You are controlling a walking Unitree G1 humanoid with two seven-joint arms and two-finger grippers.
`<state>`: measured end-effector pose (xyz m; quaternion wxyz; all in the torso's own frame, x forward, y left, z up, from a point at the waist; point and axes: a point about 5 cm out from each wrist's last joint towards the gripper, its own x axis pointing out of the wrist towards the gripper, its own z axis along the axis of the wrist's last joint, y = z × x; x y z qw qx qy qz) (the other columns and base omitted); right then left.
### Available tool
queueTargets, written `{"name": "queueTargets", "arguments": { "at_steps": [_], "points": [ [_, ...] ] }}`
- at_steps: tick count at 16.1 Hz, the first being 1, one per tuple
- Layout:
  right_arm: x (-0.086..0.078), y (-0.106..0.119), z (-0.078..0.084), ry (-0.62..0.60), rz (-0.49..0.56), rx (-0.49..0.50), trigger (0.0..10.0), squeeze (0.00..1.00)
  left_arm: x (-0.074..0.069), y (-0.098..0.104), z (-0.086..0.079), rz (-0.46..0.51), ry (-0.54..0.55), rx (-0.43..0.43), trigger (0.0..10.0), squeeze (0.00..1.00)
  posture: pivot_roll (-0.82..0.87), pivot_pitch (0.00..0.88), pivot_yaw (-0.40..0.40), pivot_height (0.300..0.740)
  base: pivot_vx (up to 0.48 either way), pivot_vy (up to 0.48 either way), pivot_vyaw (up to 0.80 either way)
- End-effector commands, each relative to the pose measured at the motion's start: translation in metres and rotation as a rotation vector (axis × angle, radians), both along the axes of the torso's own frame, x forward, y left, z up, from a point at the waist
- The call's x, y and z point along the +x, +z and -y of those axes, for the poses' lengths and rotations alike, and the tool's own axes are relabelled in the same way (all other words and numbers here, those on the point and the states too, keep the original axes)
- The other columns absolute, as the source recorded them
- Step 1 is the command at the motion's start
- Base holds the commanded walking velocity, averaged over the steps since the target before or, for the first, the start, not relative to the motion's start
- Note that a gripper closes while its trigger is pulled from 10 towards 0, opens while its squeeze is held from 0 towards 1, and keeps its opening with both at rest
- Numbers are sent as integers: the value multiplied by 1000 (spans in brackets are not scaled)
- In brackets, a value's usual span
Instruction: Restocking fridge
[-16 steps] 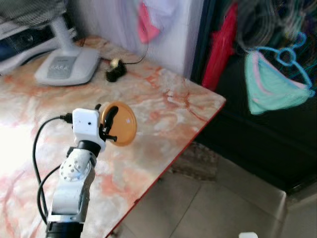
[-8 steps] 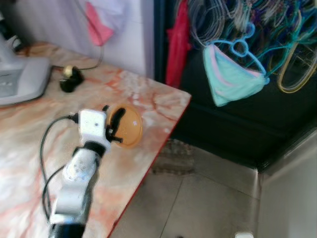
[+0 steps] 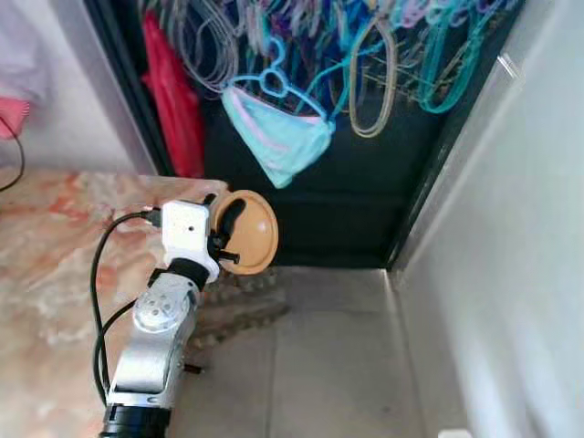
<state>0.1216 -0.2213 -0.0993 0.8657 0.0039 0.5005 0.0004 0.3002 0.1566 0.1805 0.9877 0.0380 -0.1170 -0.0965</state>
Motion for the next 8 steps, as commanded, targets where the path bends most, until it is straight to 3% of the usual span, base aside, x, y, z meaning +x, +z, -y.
{"name": "queueTargets", "arguments": {
  "at_steps": [1, 8],
  "points": [
    [-9, -4, -6, -1, -32, 18, 10000, 0, -2, 0, -12, -1, 37, -5, 10000, 0, -26, 121, 38, 740, 0, 0, 0],
    [-1, -1, -1, -6, -19, 7, 10000, 0, 7, -3, -14, -5, 67, -36, 10000, 0, -52, 107, 30, 740, 0, -52, -800]
  ]
}}
